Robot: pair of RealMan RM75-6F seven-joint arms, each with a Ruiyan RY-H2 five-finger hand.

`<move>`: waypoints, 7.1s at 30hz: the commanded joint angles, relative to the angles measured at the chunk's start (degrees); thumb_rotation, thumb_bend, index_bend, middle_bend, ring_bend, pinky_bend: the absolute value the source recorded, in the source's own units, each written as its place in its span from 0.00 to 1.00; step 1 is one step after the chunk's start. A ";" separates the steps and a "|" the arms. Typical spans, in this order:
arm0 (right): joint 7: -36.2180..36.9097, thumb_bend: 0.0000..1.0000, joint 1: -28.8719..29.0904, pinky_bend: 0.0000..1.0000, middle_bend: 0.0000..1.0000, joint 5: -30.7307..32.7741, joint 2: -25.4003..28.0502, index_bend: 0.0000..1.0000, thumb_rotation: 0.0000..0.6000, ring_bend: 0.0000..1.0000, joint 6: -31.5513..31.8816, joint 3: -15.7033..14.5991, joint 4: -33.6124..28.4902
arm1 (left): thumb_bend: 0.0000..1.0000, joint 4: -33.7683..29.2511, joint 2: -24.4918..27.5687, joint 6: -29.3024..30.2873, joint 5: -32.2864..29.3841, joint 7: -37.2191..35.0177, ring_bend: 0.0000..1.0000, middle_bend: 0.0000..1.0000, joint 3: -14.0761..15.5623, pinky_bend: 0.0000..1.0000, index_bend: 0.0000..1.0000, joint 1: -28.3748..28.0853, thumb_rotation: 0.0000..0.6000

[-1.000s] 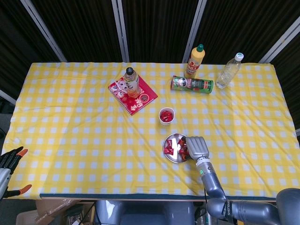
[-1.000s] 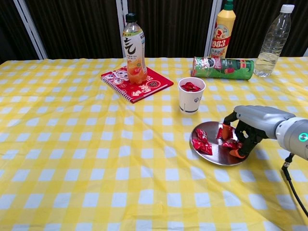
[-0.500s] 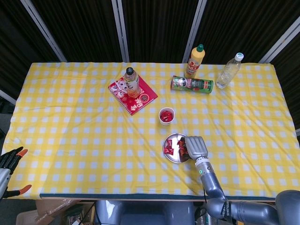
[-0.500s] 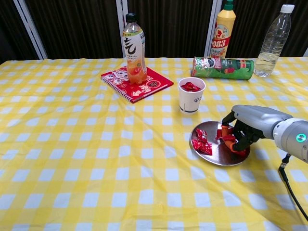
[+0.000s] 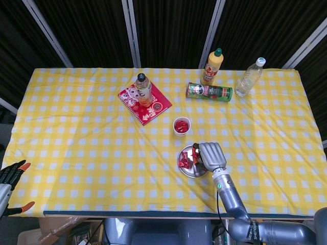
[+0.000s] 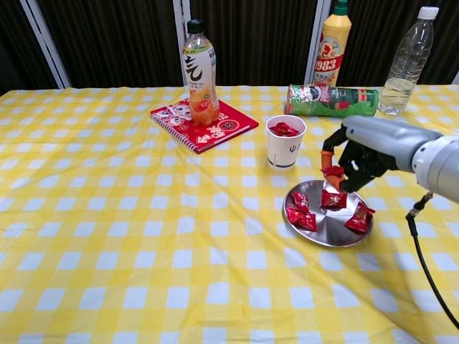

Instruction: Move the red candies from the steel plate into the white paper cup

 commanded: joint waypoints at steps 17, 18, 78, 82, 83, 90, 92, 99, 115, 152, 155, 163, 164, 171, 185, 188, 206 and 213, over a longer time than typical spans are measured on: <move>-2.54 0.59 10.04 1.00 0.79 9.78 -0.88 0.60 1.00 0.83 -5.90 10.52 5.80 | 0.07 -0.59 0.43 -1.60 -1.30 -0.26 0.00 0.00 -0.06 0.00 0.00 -0.48 1.00; -2.47 0.59 10.90 1.00 0.79 10.62 -1.49 0.60 1.00 0.83 -6.67 10.98 7.40 | 0.07 -0.57 0.45 -1.66 -1.37 -0.34 0.00 0.00 -0.08 0.00 0.00 -0.51 1.00; -0.87 0.45 -0.79 1.00 0.79 -1.66 5.03 0.37 1.00 0.83 4.52 -8.28 -3.41 | 0.07 0.55 0.04 0.20 0.12 -1.08 0.00 0.00 0.07 0.00 0.00 0.04 1.00; -0.95 0.45 -1.57 1.00 0.79 -2.31 3.78 0.37 1.00 0.83 3.69 -9.59 -1.73 | 0.07 0.45 -0.04 0.28 0.11 -0.56 0.00 0.00 0.07 0.00 0.00 0.11 1.00; -0.96 0.45 -1.74 1.00 0.79 -2.51 3.38 0.37 1.00 0.83 3.50 -9.74 -1.16 | 0.07 0.45 -0.06 0.30 0.09 -0.44 0.00 0.00 0.07 0.00 0.00 0.13 1.00; -0.62 0.44 -2.50 1.00 0.79 -2.94 1.59 0.37 1.00 0.83 1.88 -10.37 1.87 | 0.07 0.04 -0.09 0.18 -0.27 0.23 0.00 0.00 -0.04 0.00 0.00 0.14 1.00; -0.44 0.42 -2.67 1.00 0.79 -3.05 1.12 0.37 1.00 0.83 1.34 -10.35 2.86 | 0.07 0.12 -0.10 0.05 -0.49 0.24 0.00 0.00 -0.06 0.00 0.00 0.16 1.00; -0.58 0.35 -2.77 1.00 0.79 -3.54 -0.26 0.37 1.00 0.83 0.06 -9.72 5.17 | 0.07 -0.36 0.04 -0.30 -0.84 0.48 0.00 0.00 -0.17 0.00 0.00 0.01 1.00; -0.93 0.35 -3.02 1.00 0.79 -3.01 -1.76 0.40 1.00 0.83 -2.36 -8.51 8.84 | 0.07 -0.25 0.09 -0.69 -1.04 0.20 0.00 0.00 -0.18 0.00 0.00 -0.12 1.00; -3.62 0.35 -3.07 1.00 0.79 -4.13 -2.21 0.48 1.00 0.83 -3.12 -6.13 9.36 | 0.07 -0.15 0.18 -0.75 -0.89 -0.13 0.00 0.00 -0.10 0.00 0.00 -0.15 1.00; -3.71 0.35 -2.98 1.00 0.79 -4.25 -2.19 0.48 1.00 0.83 -3.08 -5.80 9.15 | 0.07 -0.13 0.19 -0.83 -0.93 -0.15 0.00 0.00 -0.09 0.00 0.00 -0.17 1.00; -4.64 0.35 -2.73 1.00 0.79 -2.94 -2.33 0.48 1.00 0.83 -3.82 -5.56 9.36 | 0.07 -0.33 0.23 -0.90 -1.03 0.01 0.00 0.00 -0.12 0.00 0.00 -0.19 1.00; -4.73 0.35 -2.73 1.00 0.79 -2.87 -2.38 0.48 1.00 0.83 -3.85 -5.60 9.43 | 0.07 -0.30 0.23 -0.91 -1.04 0.00 0.00 0.00 -0.11 0.00 0.00 -0.19 1.00; -5.18 0.40 -2.64 1.00 0.79 -2.31 -3.25 0.52 1.00 0.83 -4.17 -5.65 10.43 | 0.07 -0.49 0.31 -0.93 -1.01 -0.01 0.00 0.00 -0.13 0.00 0.00 -0.23 1.00; -4.55 0.65 -3.01 1.00 0.79 -2.41 -3.24 0.57 1.00 0.83 -4.36 -5.66 10.71 | 0.07 -0.25 0.34 -0.84 -0.76 -0.51 0.00 0.00 -0.05 0.00 0.00 -0.23 1.00; -4.20 0.65 -3.16 1.00 0.79 -2.89 -2.84 0.57 1.00 0.83 -4.16 -5.61 10.04 | 0.07 -0.40 0.38 -0.88 -0.82 -0.35 0.00 0.00 -0.05 0.00 0.00 -0.23 1.00; -4.56 0.65 -0.88 1.00 0.79 -4.22 2.96 0.57 1.00 0.83 -1.20 0.99 -0.46 | 0.07 -0.44 0.49 -0.94 -0.75 -0.54 0.00 0.00 0.08 0.00 0.00 -0.21 1.00; -5.11 0.65 2.69 1.00 0.79 -1.03 3.16 0.57 1.00 0.83 -2.66 5.70 -0.75 | 0.07 -0.75 0.66 -1.51 -1.12 -0.67 0.00 0.00 0.02 0.00 0.00 -0.45 1.00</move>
